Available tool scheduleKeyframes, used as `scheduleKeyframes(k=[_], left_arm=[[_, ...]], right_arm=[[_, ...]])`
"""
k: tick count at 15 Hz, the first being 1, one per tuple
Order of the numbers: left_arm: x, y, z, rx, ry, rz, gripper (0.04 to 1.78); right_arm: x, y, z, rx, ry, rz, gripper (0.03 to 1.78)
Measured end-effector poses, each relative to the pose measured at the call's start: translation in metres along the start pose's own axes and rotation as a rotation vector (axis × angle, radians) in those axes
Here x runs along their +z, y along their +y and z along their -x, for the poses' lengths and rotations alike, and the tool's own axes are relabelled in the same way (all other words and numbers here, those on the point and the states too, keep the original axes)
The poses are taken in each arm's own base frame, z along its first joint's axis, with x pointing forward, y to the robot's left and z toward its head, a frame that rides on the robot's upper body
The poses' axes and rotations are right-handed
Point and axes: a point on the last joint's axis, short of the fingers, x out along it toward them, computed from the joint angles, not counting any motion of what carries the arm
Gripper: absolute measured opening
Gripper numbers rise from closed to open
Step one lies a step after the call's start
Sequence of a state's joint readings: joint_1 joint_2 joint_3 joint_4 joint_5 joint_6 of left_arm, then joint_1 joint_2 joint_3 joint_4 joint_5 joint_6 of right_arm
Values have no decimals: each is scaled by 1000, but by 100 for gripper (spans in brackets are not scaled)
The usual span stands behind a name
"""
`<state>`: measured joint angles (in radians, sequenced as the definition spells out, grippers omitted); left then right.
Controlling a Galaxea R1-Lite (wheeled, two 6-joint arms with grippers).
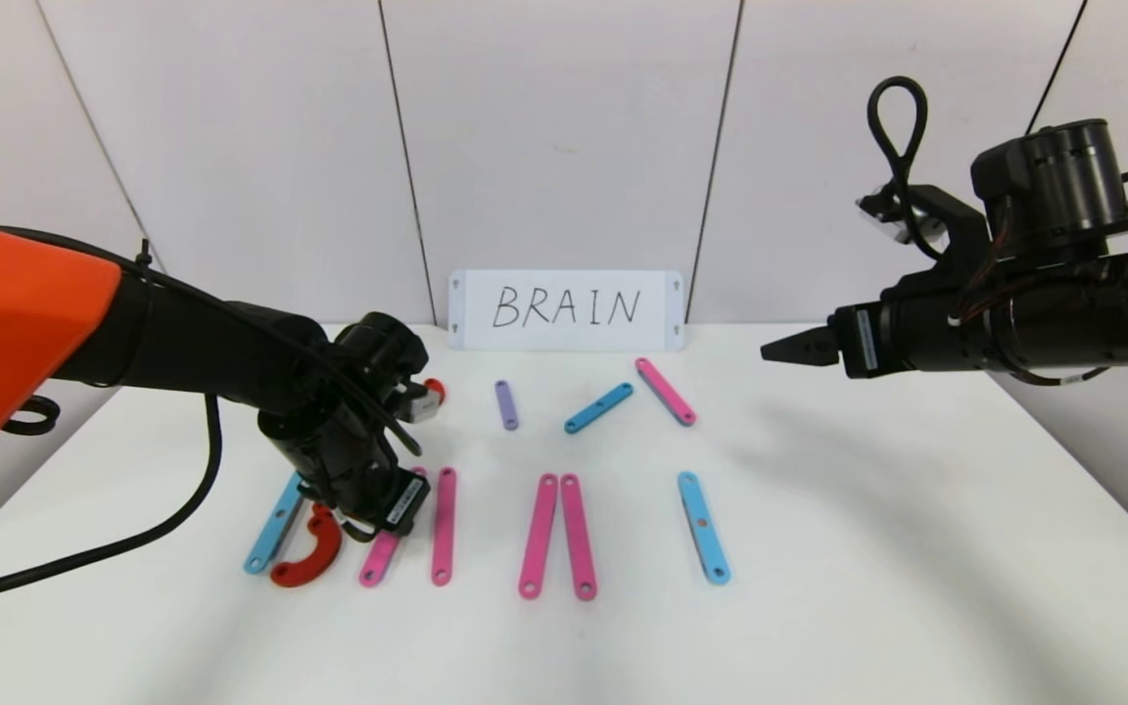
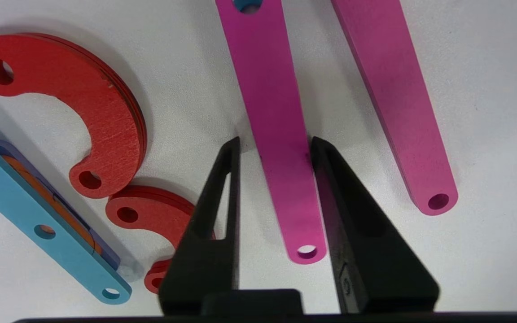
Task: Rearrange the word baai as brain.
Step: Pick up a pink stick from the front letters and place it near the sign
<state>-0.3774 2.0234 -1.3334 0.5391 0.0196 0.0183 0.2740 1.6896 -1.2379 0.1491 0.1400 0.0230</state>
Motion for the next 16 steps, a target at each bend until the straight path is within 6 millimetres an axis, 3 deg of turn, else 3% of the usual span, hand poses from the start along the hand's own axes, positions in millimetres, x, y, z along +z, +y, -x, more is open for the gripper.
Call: scheduleKeyframes(k=[2, 7, 11, 14, 16], left_arm=[[1, 0, -1, 0, 2, 1, 32], [3, 0, 5, 1, -23, 20, 31], [20, 13, 35, 7, -144, 132, 31], [40, 32, 62, 24, -238, 223, 31], [49, 47, 69, 42, -248, 265, 31]], right_arm=[[0, 0, 0, 1, 1, 1, 174], [0, 0, 0, 1, 2, 0, 174], [0, 1, 0, 0, 1, 0, 174], [0, 0, 0, -3, 2, -3, 174], [0, 0, 0, -4, 1, -4, 174]])
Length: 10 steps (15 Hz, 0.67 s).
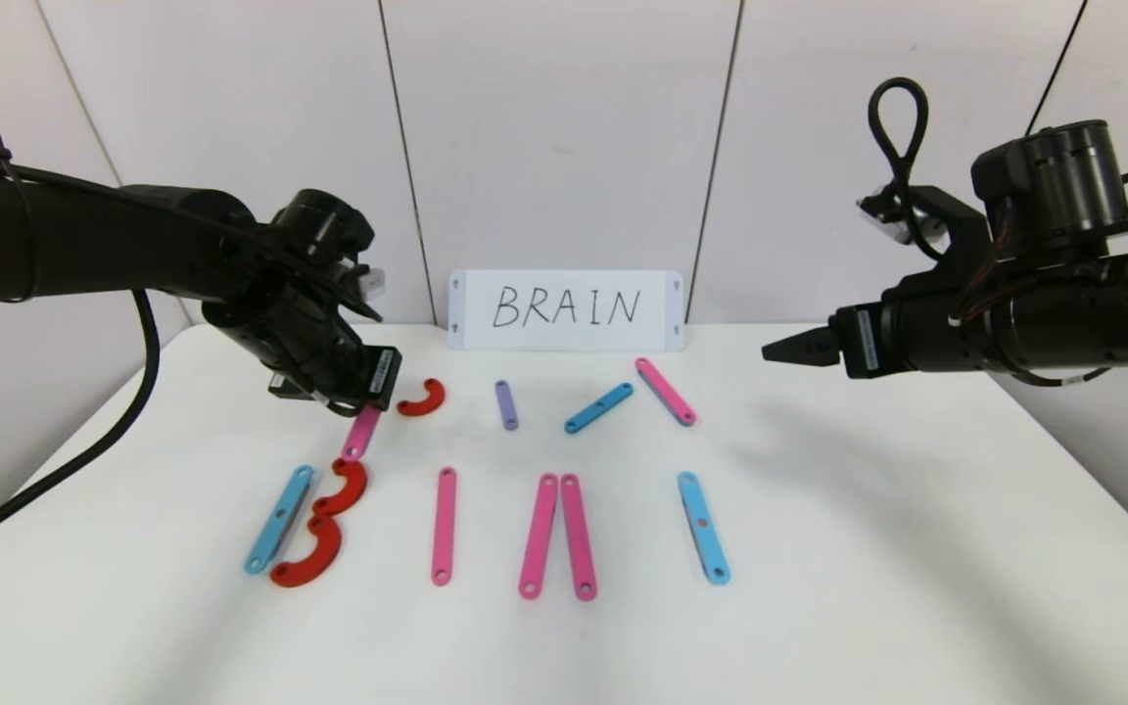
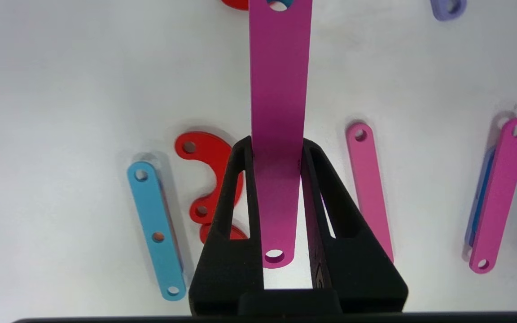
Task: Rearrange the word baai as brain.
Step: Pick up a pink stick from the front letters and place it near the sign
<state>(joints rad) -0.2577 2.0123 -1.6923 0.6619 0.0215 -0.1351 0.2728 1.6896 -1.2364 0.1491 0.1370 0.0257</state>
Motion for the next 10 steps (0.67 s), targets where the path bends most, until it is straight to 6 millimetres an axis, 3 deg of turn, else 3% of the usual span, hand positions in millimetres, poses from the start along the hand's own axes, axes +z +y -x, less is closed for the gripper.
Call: scheduleKeyframes(k=[3, 6, 10], left_arm=[[20, 24, -10, 34, -34, 57, 31], [32, 44, -32, 64, -36, 100, 31], [39, 53, -61, 72, -32, 122, 31]], right_arm=[[0, 0, 0, 1, -1, 1, 174], [0, 0, 0, 1, 0, 1, 174], [0, 0, -1, 1, 1, 1, 174]])
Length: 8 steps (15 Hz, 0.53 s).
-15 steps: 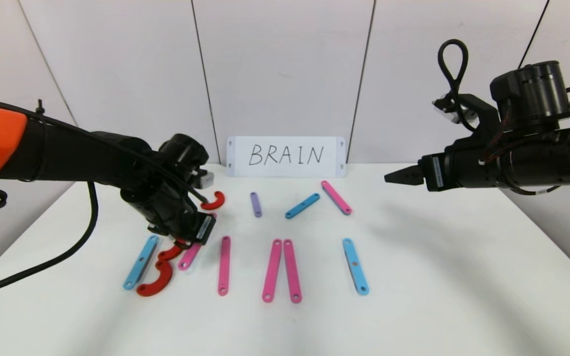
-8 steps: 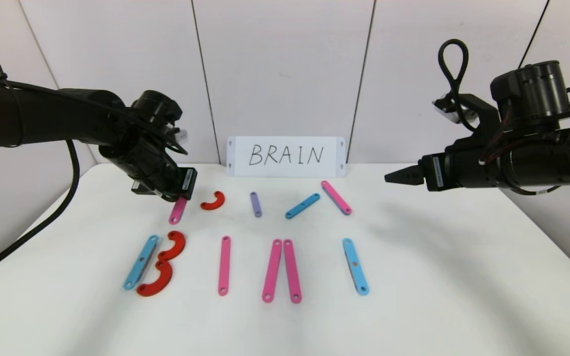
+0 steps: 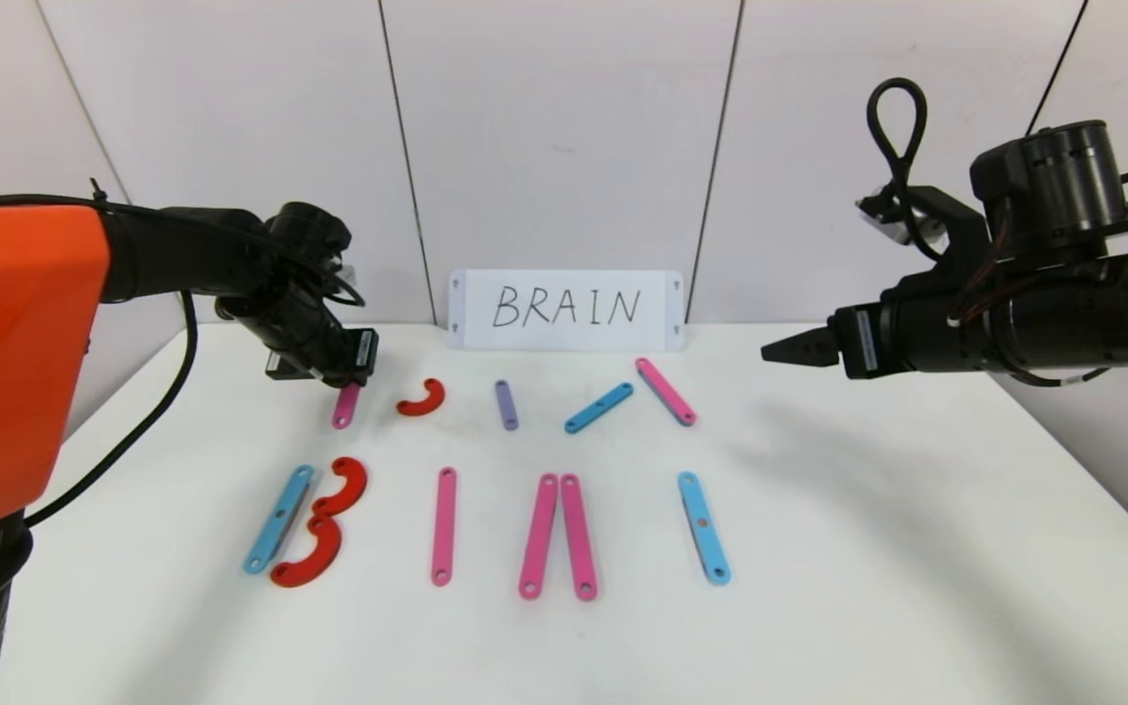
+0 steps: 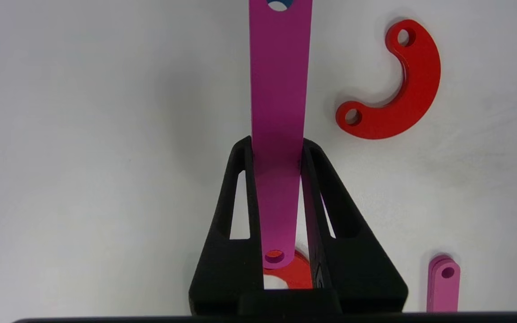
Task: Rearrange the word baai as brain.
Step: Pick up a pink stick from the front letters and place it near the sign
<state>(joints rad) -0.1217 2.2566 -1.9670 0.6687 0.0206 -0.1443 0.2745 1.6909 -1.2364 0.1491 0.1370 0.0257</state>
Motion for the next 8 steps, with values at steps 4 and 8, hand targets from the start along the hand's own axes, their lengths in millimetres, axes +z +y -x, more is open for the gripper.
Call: scheduleKeyframes(k=[4, 8], left_arm=[[-1, 3, -23, 6, 10, 8, 31], [-2, 5, -31, 7, 14, 30, 31]], right_arm=[[0, 0, 0, 0, 1, 0, 174], [-1, -1, -3, -1, 8, 0, 174]])
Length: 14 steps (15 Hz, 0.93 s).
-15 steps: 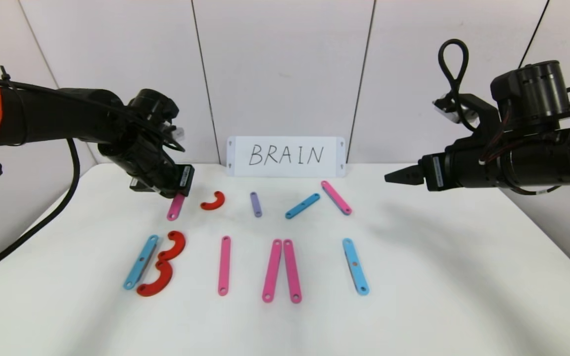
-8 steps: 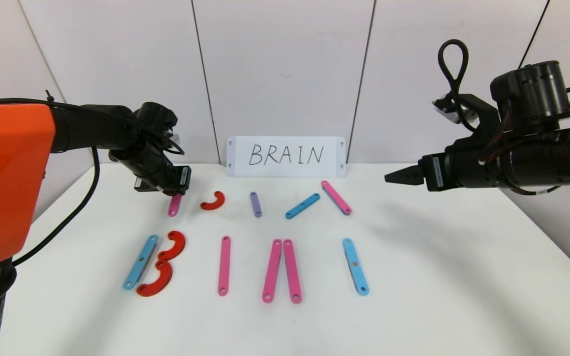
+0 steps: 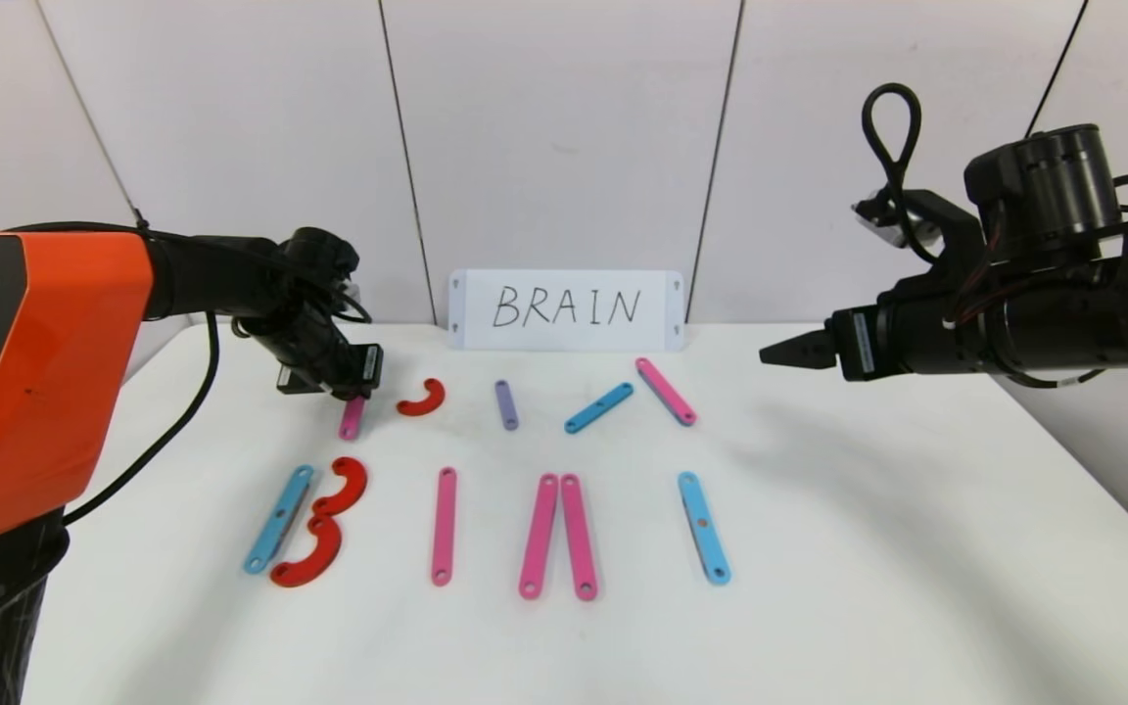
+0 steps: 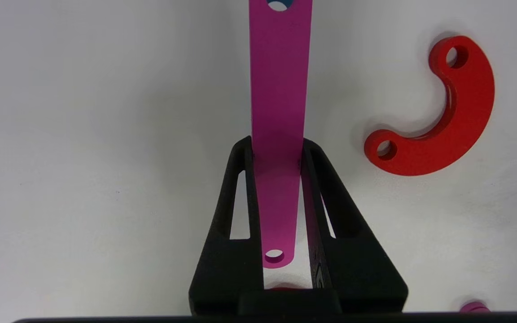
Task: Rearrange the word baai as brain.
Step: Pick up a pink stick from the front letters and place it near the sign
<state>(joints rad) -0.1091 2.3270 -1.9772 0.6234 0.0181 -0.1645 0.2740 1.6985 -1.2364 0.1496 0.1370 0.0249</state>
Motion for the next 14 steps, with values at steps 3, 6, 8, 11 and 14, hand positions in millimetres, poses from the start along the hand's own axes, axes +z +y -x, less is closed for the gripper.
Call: scheduleKeyframes(k=[3, 6, 8, 11, 14], left_arm=[[2, 0, -2, -2, -23, 26, 31], [3, 0, -3, -3, -30, 26, 31], [3, 0, -4, -2, -29, 27, 31], [2, 0, -4, -3, -21, 21, 37], [2, -1, -4, -6, -28, 22, 65]], right_arm=[[0, 0, -1, 0, 2, 1, 174], [0, 0, -1, 0, 4, 2, 174], [0, 0, -1, 0, 4, 1, 174], [0, 0, -1, -1, 4, 1, 174], [-1, 0, -2, 0, 4, 2, 174]])
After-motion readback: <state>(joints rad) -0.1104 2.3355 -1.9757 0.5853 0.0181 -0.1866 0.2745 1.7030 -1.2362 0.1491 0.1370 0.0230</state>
